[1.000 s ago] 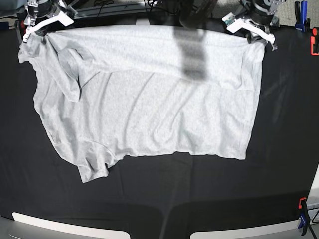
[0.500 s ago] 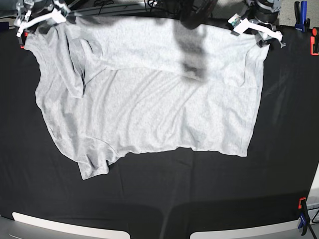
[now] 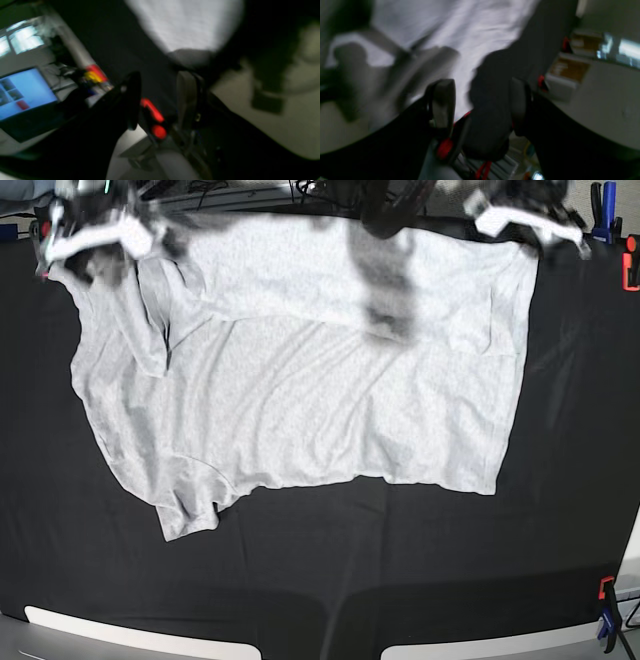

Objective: Layout the t-shirt on the table in an organized manner, then fold the t-shirt properly
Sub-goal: 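Reach both grippers to the hem and grasp its two corners, then fold the hem up over the shirt onto the collar edge with both grippers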

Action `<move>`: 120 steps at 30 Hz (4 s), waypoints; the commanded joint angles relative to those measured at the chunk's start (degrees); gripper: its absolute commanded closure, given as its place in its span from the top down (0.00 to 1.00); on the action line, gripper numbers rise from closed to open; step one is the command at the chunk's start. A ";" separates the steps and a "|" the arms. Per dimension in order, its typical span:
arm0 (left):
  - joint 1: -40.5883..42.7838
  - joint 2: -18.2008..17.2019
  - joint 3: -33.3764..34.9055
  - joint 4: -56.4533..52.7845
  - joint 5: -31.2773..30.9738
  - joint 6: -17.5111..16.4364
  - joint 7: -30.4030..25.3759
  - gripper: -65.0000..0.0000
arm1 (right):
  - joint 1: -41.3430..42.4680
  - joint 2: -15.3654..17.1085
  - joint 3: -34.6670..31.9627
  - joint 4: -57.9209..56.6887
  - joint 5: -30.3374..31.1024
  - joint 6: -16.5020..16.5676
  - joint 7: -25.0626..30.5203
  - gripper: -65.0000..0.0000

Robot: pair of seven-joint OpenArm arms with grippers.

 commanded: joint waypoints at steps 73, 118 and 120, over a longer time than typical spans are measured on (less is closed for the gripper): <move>-74.90 17.31 -26.60 -80.15 -79.06 -30.16 -25.49 0.35 | 87.78 -42.07 18.25 -93.29 26.34 22.32 31.45 0.00; -77.22 19.56 -26.60 -76.89 -77.05 -39.76 -22.05 0.00 | 83.69 -41.31 18.25 -77.46 26.03 26.01 23.78 0.00; -76.28 19.04 -26.60 -74.18 -77.09 -39.76 -21.38 0.00 | 80.61 -40.72 18.25 -72.46 26.03 26.03 23.61 0.00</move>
